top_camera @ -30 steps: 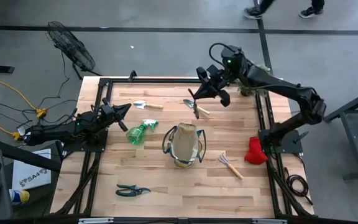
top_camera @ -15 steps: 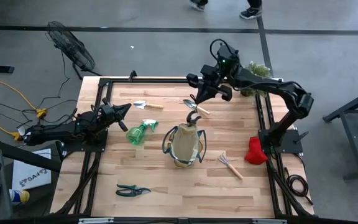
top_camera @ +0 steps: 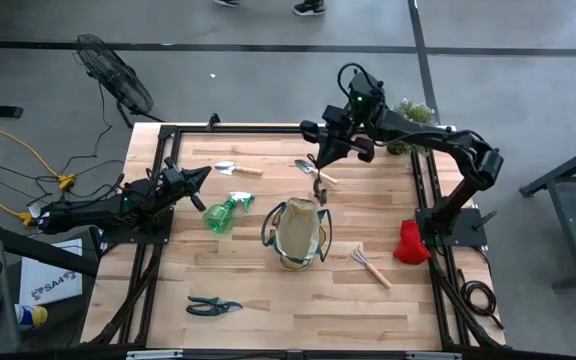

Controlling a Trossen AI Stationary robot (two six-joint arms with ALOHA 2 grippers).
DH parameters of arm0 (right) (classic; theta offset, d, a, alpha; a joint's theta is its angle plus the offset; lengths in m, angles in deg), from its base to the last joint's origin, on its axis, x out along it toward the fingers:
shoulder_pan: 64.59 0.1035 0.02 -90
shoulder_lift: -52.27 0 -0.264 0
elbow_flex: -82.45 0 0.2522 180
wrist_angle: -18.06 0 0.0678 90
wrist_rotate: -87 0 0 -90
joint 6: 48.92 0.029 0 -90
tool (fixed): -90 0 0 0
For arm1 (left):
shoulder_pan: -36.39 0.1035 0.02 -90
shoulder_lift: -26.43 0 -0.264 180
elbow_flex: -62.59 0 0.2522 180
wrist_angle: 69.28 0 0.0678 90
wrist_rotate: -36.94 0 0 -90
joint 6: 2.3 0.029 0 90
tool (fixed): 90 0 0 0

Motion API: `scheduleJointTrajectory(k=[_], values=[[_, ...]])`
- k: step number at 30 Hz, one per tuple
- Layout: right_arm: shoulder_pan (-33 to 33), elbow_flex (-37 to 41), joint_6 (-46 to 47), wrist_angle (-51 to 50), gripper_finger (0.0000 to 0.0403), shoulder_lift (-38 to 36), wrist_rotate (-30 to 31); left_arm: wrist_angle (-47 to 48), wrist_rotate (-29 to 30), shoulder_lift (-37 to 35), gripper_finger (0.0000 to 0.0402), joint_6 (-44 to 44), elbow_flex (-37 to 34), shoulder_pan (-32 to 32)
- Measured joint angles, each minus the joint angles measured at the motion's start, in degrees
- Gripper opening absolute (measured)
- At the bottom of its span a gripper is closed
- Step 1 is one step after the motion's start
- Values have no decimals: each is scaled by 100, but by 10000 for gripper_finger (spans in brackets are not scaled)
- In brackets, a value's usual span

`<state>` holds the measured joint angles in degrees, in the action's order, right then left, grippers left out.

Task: Pick & Place Garden tools in Gardening bag
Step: Put the green shears into the white gardening bag

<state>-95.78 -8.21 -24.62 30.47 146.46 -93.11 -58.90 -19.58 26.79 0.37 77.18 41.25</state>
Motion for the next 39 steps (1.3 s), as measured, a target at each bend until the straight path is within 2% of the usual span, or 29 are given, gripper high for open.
scheduleJointTrajectory(k=[10,16,32,39], values=[[22,0,-293,-372,3,2,29,0,0,1,6,-1,1,0],[-39,0,-22,-354,3,2,429,0,-1,1,6,-1,0,0],[-35,0,207,-326,3,-38,1035,0,3,0,6,1,1,0],[-30,0,249,-326,3,-252,1232,4,705,0,6,454,0,0]])
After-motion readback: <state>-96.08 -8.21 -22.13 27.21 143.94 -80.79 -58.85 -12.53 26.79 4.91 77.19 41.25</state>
